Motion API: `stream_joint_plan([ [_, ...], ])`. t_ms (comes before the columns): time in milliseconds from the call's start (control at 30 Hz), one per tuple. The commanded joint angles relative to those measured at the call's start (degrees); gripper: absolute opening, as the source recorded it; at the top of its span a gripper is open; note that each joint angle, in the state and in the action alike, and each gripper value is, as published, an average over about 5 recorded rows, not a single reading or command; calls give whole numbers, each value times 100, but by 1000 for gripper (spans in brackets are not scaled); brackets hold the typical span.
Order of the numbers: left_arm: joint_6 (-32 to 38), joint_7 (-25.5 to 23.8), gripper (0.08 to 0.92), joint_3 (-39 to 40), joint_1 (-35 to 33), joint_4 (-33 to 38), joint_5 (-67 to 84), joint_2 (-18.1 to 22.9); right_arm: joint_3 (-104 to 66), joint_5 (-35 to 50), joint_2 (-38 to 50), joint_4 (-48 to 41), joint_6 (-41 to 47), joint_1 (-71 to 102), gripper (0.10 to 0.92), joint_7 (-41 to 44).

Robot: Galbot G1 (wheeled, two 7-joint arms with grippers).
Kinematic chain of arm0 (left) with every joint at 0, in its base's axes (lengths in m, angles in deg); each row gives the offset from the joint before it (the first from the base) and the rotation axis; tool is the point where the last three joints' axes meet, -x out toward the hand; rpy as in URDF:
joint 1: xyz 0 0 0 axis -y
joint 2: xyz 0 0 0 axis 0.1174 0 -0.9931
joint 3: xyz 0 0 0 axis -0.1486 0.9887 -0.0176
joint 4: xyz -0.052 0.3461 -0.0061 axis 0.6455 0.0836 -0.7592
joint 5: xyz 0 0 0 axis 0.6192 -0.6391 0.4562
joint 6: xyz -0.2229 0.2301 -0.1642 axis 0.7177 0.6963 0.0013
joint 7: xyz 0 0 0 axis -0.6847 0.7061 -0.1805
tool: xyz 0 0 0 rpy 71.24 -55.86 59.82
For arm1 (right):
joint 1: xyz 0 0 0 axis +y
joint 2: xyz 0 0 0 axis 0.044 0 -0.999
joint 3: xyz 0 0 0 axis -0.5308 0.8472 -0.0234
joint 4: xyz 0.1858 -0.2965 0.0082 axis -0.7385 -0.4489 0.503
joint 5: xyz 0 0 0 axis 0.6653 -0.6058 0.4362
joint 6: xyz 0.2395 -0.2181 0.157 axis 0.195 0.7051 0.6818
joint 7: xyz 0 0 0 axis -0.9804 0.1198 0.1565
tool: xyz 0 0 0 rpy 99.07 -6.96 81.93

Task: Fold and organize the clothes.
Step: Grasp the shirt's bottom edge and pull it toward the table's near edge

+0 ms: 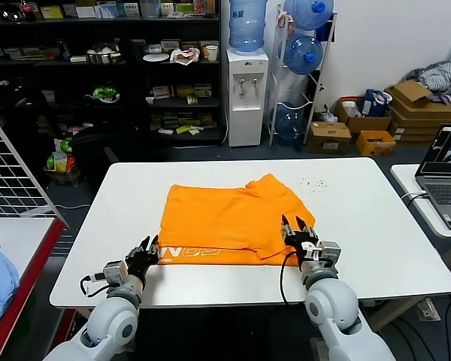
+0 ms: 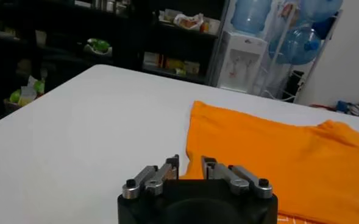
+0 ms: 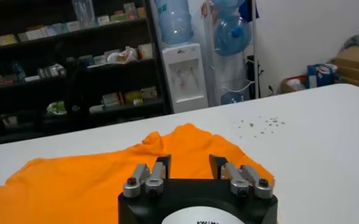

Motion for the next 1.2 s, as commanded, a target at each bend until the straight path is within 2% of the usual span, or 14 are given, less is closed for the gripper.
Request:
stream_joint_plan([
  [33,-246,-205,486,-231,-554,263,8,-252,-587,-52,524,302,-261,880,725,738],
  [233,-227,-525,660,-439,-1091,392,81,-300,-1162,150,933,678,-151,1931,885,1170],
  [333,-222,-645,746,-477,-1157,365,71,-215,-1265,200,976,662,-120,2172,916,1298],
  [533,-219,-685,896,-443,-951,195,-42,-34,-1220,356,814,385,66,1944,921,1292],
  [667,-208,-699,919,-452,-832,97,-53,14,-1173,381,736,228,139,1713,921,1259],
  [1100,-143,-720,921,-467,-700,-50,-85,53,-1004,346,612,-36,131,1416,920,1211],
  [1200,-134,-718,921,-465,-691,-73,-96,46,-954,345,593,-43,137,1362,896,1196],
])
